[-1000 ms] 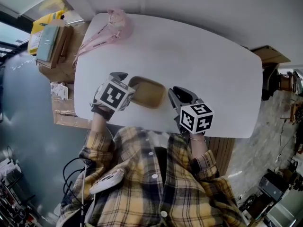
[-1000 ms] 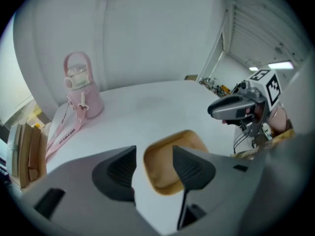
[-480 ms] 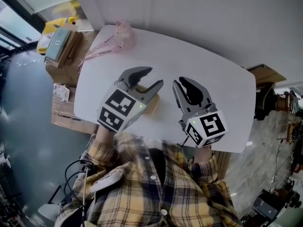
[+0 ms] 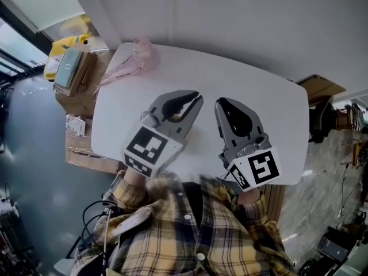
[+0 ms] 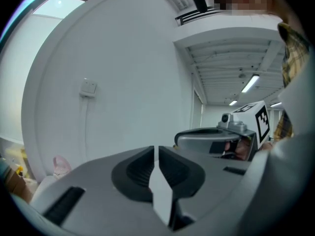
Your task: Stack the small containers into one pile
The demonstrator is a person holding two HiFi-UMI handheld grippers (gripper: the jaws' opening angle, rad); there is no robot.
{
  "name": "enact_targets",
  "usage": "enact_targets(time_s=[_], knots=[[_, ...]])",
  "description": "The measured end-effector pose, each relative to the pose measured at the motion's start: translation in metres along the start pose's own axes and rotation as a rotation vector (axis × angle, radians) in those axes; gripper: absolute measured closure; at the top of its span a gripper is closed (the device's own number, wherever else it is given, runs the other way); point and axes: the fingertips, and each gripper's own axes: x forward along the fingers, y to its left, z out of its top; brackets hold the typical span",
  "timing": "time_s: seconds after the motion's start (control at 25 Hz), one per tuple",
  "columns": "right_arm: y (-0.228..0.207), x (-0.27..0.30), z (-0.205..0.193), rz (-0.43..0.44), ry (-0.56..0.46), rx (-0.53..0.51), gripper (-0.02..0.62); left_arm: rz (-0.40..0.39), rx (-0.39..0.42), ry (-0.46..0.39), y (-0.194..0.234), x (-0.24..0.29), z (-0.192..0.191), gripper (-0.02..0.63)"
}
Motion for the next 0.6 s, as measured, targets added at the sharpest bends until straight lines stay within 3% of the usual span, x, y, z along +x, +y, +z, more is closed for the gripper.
enact_targets(time_s=[0.36,0.6], knots=[[0.001,-0.009,-0.002,-0.029,-0.012,-0.004,0.580,-0.042,-0.039,-0.056,-0.025,-0.004,0.012,0.586],[0.001,-0.010,0.002,-0.035,-0.016,-0.026,0.580,-0.065,0.001,-0.060,-0.031,-0.007,0.014,0.588]])
